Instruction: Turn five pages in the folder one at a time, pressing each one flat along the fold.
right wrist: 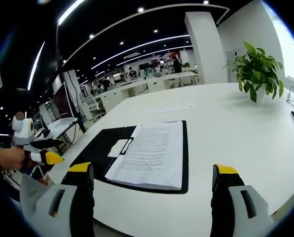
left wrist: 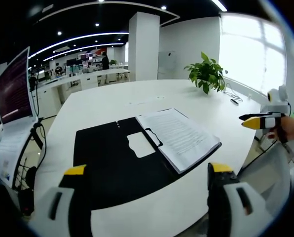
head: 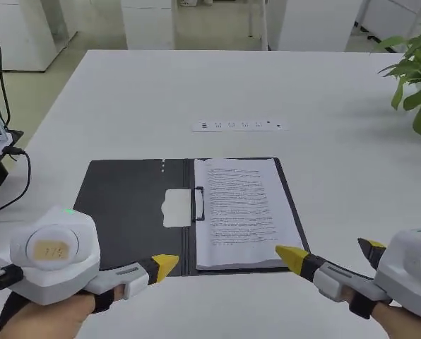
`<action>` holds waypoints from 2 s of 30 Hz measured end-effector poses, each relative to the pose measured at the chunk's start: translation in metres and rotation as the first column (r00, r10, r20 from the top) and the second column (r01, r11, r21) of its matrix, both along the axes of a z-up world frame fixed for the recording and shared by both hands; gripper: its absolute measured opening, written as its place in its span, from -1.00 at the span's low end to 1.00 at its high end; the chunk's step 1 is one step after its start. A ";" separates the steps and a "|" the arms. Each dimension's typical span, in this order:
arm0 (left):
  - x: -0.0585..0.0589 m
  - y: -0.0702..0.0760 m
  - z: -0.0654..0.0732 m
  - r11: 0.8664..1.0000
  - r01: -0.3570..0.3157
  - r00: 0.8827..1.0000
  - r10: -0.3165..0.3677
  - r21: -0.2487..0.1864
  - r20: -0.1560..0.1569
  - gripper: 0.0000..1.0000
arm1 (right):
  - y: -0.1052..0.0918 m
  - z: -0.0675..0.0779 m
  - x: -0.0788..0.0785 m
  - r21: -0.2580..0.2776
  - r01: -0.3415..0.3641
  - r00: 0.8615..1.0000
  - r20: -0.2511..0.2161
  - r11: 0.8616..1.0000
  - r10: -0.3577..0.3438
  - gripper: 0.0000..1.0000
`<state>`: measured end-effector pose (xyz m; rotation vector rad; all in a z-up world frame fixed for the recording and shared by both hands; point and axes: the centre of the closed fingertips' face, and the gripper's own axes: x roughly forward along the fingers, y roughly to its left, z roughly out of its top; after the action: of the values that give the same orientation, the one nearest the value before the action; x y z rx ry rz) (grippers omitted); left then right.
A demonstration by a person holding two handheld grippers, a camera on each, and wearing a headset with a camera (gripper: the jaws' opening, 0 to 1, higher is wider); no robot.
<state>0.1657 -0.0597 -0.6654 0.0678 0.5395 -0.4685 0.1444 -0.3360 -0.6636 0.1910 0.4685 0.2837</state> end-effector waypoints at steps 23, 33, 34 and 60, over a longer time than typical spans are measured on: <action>0.023 -0.034 -0.006 0.994 0.109 0.994 -0.109 0.010 0.002 0.93 | -0.001 0.003 -0.004 0.000 0.019 1.000 0.008 1.000 -0.019 1.00; 0.030 -0.061 -0.019 0.985 0.170 0.985 -0.170 0.019 -0.024 0.90 | 0.002 0.002 -0.008 -0.004 0.012 1.000 0.008 1.000 -0.012 1.00; 0.031 -0.063 -0.021 0.984 0.175 0.984 -0.174 0.019 -0.026 0.90 | 0.002 0.002 -0.009 -0.010 0.007 1.000 0.008 1.000 -0.007 1.00; 0.041 -0.140 -0.055 0.939 0.343 0.938 -0.342 0.025 -0.054 0.82 | 0.009 -0.002 -0.016 -0.009 0.019 1.000 -0.009 1.000 -0.019 0.98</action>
<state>0.2068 -0.1994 -0.7202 0.1861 0.5865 -0.8037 0.1289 -0.3266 -0.6656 0.1884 0.4771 0.2626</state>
